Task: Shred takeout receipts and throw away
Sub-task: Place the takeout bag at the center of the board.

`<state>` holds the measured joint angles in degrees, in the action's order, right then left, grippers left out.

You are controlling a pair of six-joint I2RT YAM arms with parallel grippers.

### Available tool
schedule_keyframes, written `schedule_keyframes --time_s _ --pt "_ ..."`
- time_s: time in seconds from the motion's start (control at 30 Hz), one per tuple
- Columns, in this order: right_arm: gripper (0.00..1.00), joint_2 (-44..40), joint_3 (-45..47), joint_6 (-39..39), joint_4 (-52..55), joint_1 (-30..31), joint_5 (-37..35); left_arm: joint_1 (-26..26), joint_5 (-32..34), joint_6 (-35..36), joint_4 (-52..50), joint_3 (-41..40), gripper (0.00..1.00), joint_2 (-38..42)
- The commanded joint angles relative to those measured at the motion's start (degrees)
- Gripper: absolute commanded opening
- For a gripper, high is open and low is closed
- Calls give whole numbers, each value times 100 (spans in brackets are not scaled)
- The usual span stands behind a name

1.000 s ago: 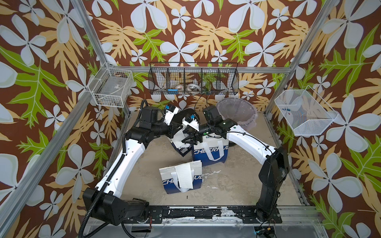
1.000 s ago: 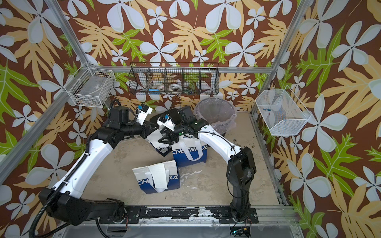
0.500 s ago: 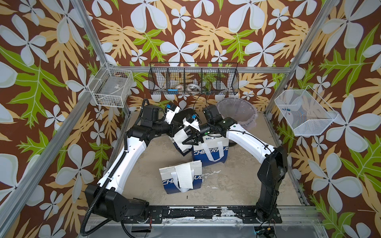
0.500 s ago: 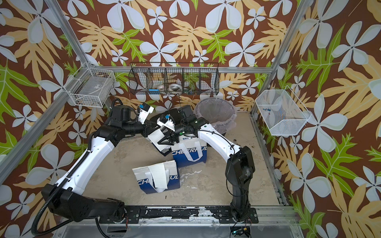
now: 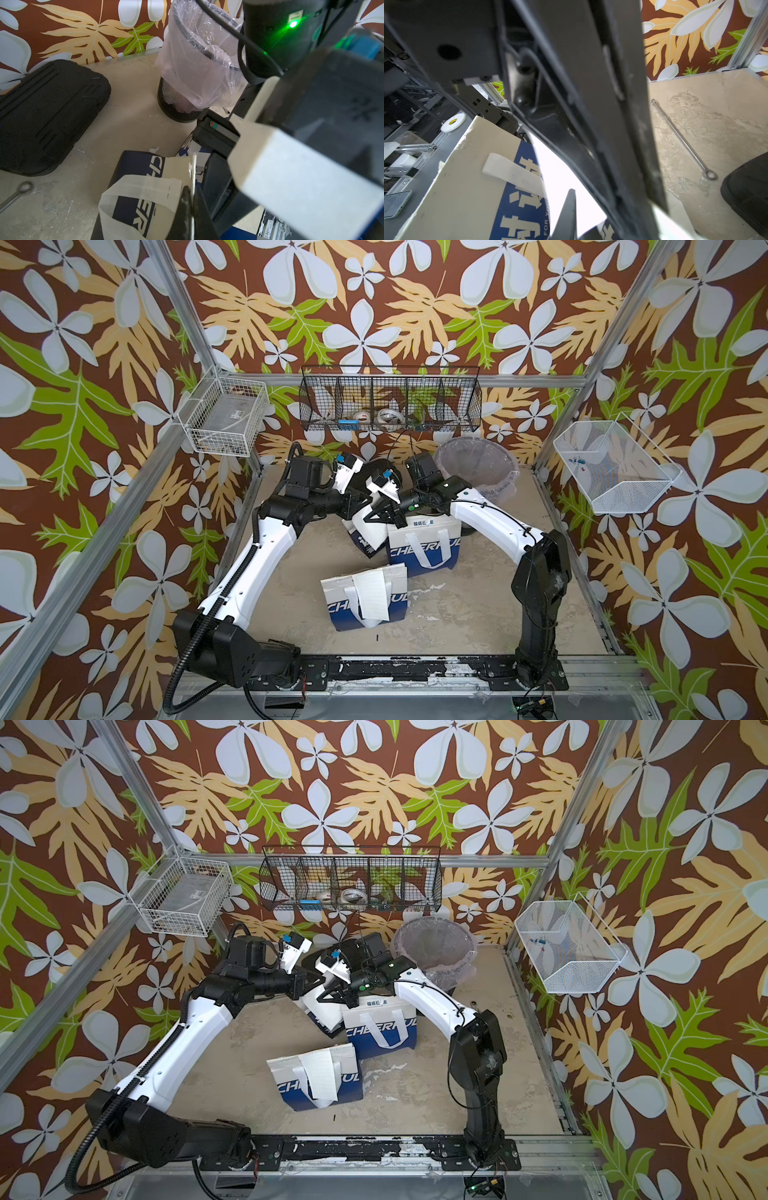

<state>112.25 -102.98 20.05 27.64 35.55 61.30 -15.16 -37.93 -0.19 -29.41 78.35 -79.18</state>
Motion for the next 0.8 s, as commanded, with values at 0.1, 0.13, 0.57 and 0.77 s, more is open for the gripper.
schedule_keyframes --time_s 0.1,0.13,0.57,0.77 --pt "0 -89 305 340 -58 61 -367 10 266 -216 24 6 0 -172" --pt "0 -89 353 341 -81 57 -411 11 283 -219 -21 -10 1 -200" --pt "0 137 406 419 71 108 -816 8 878 -229 -530 -180 44 -185" --pt "0 245 284 412 151 92 -919 12 1517 -77 -1005 19 59 10"
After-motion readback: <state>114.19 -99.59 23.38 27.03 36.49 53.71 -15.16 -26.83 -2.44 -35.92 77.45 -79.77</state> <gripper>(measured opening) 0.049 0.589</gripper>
